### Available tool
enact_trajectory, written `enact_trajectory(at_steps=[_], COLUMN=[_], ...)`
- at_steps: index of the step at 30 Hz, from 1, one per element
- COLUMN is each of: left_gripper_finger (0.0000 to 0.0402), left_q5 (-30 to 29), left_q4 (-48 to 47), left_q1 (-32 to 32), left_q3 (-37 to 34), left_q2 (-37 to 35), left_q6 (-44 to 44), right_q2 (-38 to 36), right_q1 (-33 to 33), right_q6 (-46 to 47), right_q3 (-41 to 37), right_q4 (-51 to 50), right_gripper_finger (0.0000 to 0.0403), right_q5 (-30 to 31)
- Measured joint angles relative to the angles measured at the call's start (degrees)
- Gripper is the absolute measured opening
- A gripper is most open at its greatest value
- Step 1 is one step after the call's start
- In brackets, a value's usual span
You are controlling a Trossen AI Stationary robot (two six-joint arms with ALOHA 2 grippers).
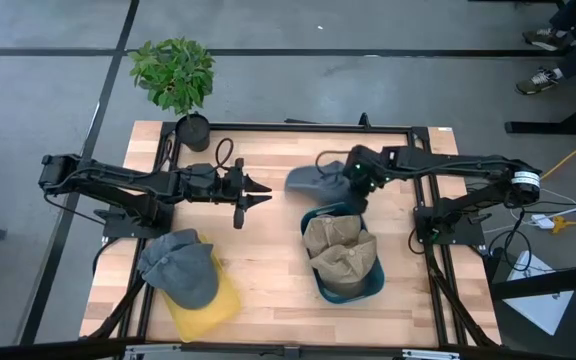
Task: Pick & Place hat
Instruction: Put the blue cap into the yellow bin
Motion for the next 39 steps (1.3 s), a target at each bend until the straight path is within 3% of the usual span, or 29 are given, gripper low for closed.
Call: enact_trajectory(at_steps=[12,19,27,33,39], left_gripper_finger=[0.0087,0.0097,0.0179,0.0246,0.0272], left_q5=[0.0,0.3,5.4,-0.6,-5.4], left_q4=[-0.5,2.9,9.9,12.8,12.1], left_q1=[0.0,0.0,-0.1,-0.1,0.0], left_q3=[0.0,0.0,0.0,0.1,0.6], left_q2=[0.0,0.0,1.4,4.2,4.9], left_q6=[0.0,8.3,19.1,25.7,26.6], right_q2=[0.0,0.0,0.6,2.5,3.8], right_q1=[0.0,0.0,0.0,0.0,0.1], right_q6=[-0.6,-0.3,0.9,1.1,-1.1], right_q3=[16.1,18.7,18.7,18.7,18.7], right_q4=[6.0,10.9,16.8,22.7,24.0], right_gripper_finger=[0.0005,0.0006,0.0006,0.0006,0.0006], right_q5=[-1.5,-2.1,-4.0,-13.3,-18.6])
